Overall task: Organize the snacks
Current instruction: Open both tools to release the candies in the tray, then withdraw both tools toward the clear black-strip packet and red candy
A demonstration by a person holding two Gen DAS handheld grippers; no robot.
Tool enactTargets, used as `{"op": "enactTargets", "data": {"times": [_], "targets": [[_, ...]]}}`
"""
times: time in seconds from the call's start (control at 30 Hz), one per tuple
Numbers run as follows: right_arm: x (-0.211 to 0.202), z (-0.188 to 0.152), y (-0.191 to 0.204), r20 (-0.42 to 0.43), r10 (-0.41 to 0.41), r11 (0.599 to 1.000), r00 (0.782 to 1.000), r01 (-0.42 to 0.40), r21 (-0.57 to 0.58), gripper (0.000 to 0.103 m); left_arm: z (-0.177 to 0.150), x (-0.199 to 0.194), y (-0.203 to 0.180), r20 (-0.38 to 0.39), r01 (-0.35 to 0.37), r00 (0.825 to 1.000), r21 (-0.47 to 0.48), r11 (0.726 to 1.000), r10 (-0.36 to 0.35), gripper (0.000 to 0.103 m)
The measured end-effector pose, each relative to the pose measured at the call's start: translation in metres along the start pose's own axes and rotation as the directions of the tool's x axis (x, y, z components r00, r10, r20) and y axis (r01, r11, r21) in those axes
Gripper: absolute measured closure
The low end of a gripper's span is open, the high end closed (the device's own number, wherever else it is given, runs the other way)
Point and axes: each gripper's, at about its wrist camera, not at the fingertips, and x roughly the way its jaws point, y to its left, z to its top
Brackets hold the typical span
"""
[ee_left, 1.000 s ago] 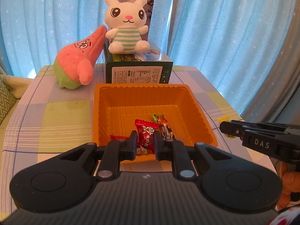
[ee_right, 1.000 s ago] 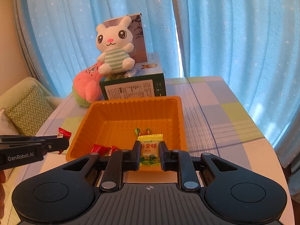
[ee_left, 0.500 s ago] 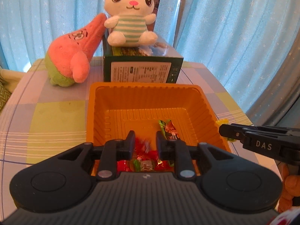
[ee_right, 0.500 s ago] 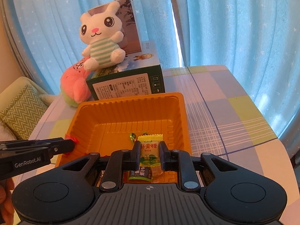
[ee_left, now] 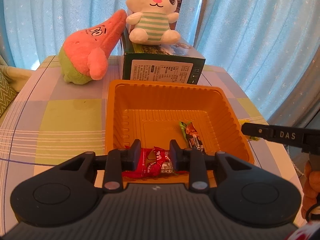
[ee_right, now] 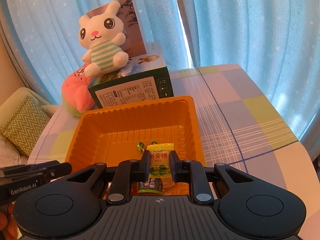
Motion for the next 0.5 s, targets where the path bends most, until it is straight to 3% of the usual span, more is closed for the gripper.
{"op": "enactTargets", "data": {"times": [0.07, 0.13, 0.17, 0.2, 0.5], "targets": [[0.001, 0.003, -0.001, -0.005, 0.009, 1.0, 1.0, -0.009, 0.019, 0.082, -0.002, -0.002, -0.002, -0.002, 0.006, 1.0, 0.001, 1.0, -0.006, 0.075], [0.0, 0.004, -0.005, -0.005, 0.016, 0.999, 1.0, -0.016, 0.046, 0.072, -0.005, -0.005, -0.003, -0.004, 0.015, 1.0, 0.0, 1.0, -0.015, 0.075], [-0.002, 0.004, -0.007, 0.003, 0.017, 0.998, 1.0, -0.017, 0.058, 0.051, -0.006, -0.007, -0.003, -0.004, 0.018, 1.0, -0.002, 1.0, -0.018, 0.075], [-0.006, 0.003, -0.009, 0.017, 0.019, 0.997, 1.0, -0.02, 0.069, 0.042, -0.009, -0.01, -0.003, -0.002, 0.021, 1.0, -0.005, 1.0, -0.021, 0.075], [-0.051, -0.028, -0.02, 0.025, 0.013, 0.992, 1.0, -0.016, 0.121, 0.042, -0.038, -0.046, -0.013, 0.02, 0.021, 1.0, -0.022, 1.0, -0.02, 0.071]]}}
